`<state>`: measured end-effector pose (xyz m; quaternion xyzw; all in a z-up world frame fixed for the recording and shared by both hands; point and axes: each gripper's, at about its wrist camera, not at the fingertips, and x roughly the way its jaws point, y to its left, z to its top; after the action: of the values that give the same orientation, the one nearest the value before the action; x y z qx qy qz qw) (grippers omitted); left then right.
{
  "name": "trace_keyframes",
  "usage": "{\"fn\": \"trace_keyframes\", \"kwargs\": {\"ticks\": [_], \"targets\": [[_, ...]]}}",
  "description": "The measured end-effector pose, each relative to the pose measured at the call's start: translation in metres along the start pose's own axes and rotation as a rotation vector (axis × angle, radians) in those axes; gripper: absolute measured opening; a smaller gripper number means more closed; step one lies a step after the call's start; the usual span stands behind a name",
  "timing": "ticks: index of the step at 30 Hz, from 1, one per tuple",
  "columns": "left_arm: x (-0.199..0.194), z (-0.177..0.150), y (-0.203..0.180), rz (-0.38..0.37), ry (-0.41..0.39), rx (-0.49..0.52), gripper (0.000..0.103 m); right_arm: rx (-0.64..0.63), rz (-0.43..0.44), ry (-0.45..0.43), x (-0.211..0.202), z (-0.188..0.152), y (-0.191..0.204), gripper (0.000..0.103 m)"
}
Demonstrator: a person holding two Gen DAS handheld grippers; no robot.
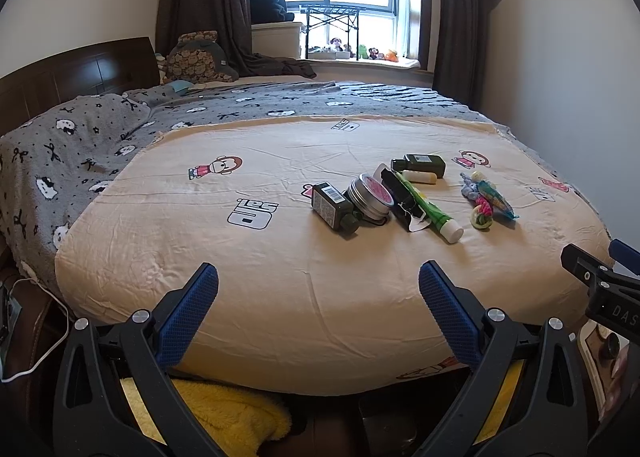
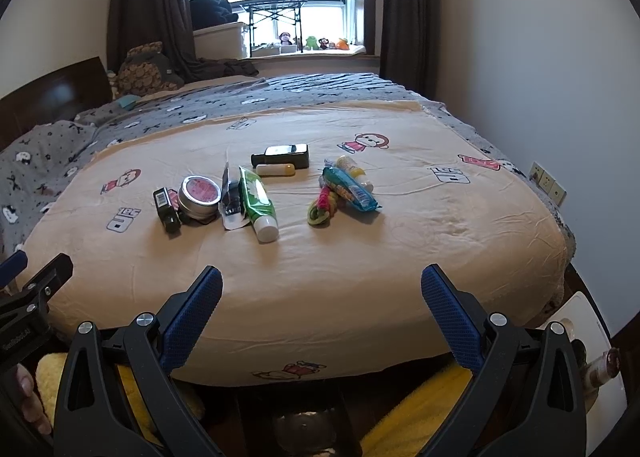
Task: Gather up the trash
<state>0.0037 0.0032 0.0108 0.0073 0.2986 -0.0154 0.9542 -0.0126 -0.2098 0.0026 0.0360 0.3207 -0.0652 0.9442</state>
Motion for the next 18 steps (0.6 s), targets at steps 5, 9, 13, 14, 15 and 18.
{"fn": "trace_keyframes", "kwargs": {"ticks": [5,9,13,14,15,18], "targets": [[0.0000,-0.0001,0.0001,0.000,-0.001,0.000,0.095,0.002,0.001,-0.002,-0.0006,-0.0002,-0.0001,0.100],[-0.0003,0.0006,-0.0024,-0.001,-0.001,-0.001,0.095,0.002,0.005,-0.004,-0.0014,0.0002,-0.0011,0.100],[-0.0001,0.0005,-0.0027,0.000,-0.001,-0.001,0.095,0.002,0.007,-0.005,-0.0019,-0.0004,-0.0009,0.100],[-0.0003,0.0002,-0.0021,0.000,-0.002,-0.002,0.095,0.002,0.007,-0.004,-0.0019,-0.0006,-0.0008,0.100],[-0.0003,0.0003,-0.0030,0.001,-0.003,-0.002,0.095,0.002,0.007,-0.005,-0.0021,-0.0007,-0.0006,0.100],[-0.0002,0.0001,-0.0031,0.000,-0.003,-0.003,0.095,0.003,0.006,-0.005,-0.0020,-0.0006,-0.0010,0.100]]}}
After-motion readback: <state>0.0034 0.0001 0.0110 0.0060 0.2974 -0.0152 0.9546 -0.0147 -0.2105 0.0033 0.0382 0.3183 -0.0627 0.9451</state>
